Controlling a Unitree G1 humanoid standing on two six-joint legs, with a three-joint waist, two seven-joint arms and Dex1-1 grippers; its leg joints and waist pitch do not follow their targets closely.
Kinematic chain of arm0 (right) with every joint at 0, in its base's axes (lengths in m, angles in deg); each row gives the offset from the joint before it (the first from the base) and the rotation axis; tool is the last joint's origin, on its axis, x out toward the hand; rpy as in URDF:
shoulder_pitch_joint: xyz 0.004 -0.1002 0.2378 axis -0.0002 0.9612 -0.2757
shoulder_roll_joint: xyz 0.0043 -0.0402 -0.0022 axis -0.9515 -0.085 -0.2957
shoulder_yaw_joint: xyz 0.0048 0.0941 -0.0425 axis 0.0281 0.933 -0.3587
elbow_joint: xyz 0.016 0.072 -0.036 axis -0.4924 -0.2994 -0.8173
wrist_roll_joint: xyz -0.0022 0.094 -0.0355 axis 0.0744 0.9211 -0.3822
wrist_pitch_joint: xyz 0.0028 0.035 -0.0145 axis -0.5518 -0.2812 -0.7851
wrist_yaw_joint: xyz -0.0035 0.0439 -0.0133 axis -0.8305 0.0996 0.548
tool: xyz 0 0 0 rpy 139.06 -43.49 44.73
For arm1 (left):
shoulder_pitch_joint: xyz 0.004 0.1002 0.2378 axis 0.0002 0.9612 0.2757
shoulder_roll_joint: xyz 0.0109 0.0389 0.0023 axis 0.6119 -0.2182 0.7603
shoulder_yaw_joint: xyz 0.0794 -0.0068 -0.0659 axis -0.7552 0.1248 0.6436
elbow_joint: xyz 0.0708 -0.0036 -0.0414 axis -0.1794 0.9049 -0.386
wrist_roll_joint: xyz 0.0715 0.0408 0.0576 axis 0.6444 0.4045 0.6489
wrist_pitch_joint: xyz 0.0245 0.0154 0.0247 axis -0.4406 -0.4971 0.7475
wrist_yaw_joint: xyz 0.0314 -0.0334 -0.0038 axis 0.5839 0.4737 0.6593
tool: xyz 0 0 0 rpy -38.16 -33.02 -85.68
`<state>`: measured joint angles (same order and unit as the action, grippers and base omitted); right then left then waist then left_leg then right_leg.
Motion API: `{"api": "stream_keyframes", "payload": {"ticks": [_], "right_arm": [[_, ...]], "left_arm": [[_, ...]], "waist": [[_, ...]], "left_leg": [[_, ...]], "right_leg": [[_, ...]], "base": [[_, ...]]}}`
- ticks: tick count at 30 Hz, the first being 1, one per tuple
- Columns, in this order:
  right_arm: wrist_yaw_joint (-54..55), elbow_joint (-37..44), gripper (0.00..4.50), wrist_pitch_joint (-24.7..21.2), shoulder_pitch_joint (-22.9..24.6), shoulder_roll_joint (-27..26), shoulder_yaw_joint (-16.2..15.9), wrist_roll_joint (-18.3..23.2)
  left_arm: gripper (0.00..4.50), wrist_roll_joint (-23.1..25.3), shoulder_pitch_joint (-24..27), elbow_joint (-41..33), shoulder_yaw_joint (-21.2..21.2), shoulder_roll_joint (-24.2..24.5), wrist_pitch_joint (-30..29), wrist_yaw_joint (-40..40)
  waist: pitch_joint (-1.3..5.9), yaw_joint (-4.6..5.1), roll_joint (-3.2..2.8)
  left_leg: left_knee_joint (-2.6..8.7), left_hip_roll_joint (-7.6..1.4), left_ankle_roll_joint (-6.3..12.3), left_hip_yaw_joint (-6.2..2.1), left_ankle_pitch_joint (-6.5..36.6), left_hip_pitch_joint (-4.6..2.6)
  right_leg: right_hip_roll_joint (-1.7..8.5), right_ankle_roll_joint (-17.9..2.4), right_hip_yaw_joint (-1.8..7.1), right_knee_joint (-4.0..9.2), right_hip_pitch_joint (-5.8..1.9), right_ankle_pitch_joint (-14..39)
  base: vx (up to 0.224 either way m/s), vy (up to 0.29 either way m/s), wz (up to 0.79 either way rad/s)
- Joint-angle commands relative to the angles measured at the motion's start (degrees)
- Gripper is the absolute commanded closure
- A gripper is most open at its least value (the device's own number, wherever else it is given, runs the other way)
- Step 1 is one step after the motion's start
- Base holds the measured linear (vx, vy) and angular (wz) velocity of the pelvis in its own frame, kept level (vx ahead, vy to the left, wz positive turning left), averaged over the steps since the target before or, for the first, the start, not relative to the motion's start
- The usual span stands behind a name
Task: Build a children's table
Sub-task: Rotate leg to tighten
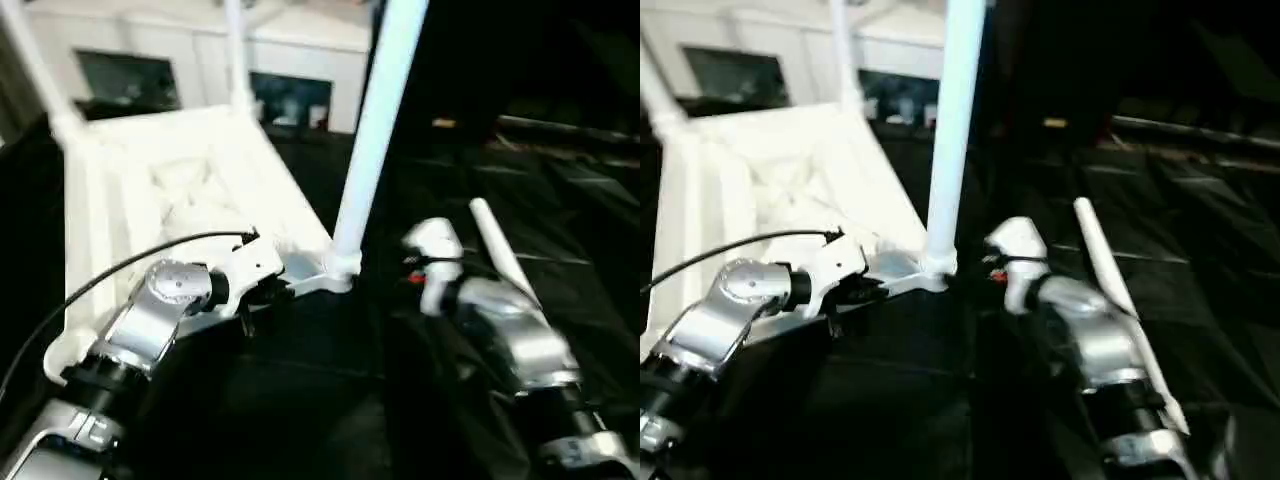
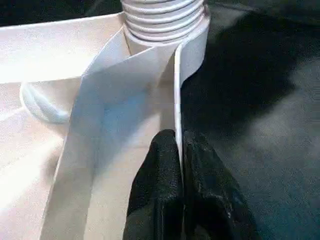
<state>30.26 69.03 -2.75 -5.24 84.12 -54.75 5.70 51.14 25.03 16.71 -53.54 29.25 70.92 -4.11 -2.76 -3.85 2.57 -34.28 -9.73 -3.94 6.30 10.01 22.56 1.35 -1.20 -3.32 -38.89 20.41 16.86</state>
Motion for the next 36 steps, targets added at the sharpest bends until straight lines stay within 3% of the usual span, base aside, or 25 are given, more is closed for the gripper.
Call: {"api": "stream_keyframes", "payload": {"ticks": [1,2,3,5,6,13,16,32,33,36], "right_arm": [[-0.57,1.91,0.06,-0.67,0.17,0.82,0.48,1.19],[-0.73,2.06,0.06,-0.72,0.21,0.89,0.5,1.29],[-1.14,2.26,0.06,-0.8,0.23,1.01,0.54,1.43],[-1.31,2.34,0.06,-0.84,0.24,1.06,0.56,1.49],[-2.51,2.56,0.06,-1.25,0.19,1.53,0.64,1.88],[-7.89,3.5,0.06,-2.25,0.48,4.11,-1.5,2.09],[-8.81,3.73,0.06,-0.41,1.07,5.72,-4.18,-0.58],[-6.66,-1.94,0.06,3.96,-1.14,2.22,-4.61,-1.68],[-7.07,-2.48,0.33,4.66,-1.16,2.04,-4.76,-1.99],[-7.51,-3.31,0.41,5.71,-1.13,1.91,-5.25,-2.66]], "left_arm": [[4.5,-2.41,0.12,-1.36,0.84,-0.08,2.46,-0.98],[4.5,-2.49,0.16,-1.48,0.81,0.01,2.59,-1.24],[4.5,-2.41,0.14,-1.5,0.72,0.22,3.17,-1.63],[4.5,-2.38,0.13,-1.51,0.68,0.31,3.41,-1.79],[4.5,-2.71,0.14,-1.72,0.48,0.83,5.2,-3.49],[4.5,-4.72,0.53,-4.14,-0.05,2.17,5.74,-8.78],[4.5,-4.73,0.61,-4.23,-0.26,2.3,6.13,-9.47],[4.5,-4.47,1.14,-5.65,-1.52,1.18,6.32,-11.05],[4.5,-4.2,1.07,-5.41,-1.64,1.07,6.43,-10.91],[4.5,-3.64,0.93,-4.73,-1.86,0.96,6.68,-10.7]], "waist": [[3.5,-0.46,-0.86],[3.26,-0.46,-0.88],[3.03,-0.6,-0.75],[3.04,-0.85,-0.71],[2.98,-1.16,-0.52],[3.16,-2.34,-0.31],[3.29,-2.91,-0.2],[3.24,-3.31,-0.39],[3.23,-3.33,-0.37],[3.22,-3.4,-0.41]], "left_leg": [[3.85,-4.52,3.6,-0.75,4.96,-2.2],[4.04,-4.71,3.38,-0.44,6.72,-2.34],[4.3,-4.57,2.49,0.33,9.21,-2.21],[4.25,-4.39,2.21,0.68,8.41,-1.94],[4.22,-4.29,2.0,1.19,8.33,-2.03],[4.03,-4.23,2.86,2.21,7.1,-2.13],[3.89,-4.22,3.46,2.42,5.64,-2.06],[4.04,-4.21,2.95,2.44,6.57,-1.85],[4.07,-4.2,2.86,2.43,6.82,-1.85],[4.1,-4.22,2.65,2.42,7.16,-1.85]], "right_leg": [[6.81,-9.46,2.36,4.18,-3.12,-18.77],[6.95,-11.07,2.41,4.55,-2.87,-14.88],[7.45,-13.45,2.62,5.32,-3.17,-7.04],[7.45,-13.41,2.7,5.51,-3.19,-5.51],[7.46,-13.12,2.76,5.73,-2.78,-3.9],[7.61,-12.74,2.76,5.53,-2.07,-5.35],[7.63,-12.25,2.69,5.31,-1.92,-7.15],[7.76,-11.93,2.74,5.47,-1.79,-5.82],[7.78,-11.91,2.71,5.49,-1.8,-5.59],[7.8,-11.86,2.73,5.58,-1.83,-5.11]], "base": [[-0.07,0.043,0.03],[-0.066,0.045,0.01],[-0.066,0.045,0.01],[-0.055,0.045,-0.04],[-0.051,0.043,-0.05],[0.0,0.0,0.0],[0.0,0.0,0.0],[0.0,0.0,0.0],[0.0,0.0,0.0],[0.0,0.0,0.0]]}}
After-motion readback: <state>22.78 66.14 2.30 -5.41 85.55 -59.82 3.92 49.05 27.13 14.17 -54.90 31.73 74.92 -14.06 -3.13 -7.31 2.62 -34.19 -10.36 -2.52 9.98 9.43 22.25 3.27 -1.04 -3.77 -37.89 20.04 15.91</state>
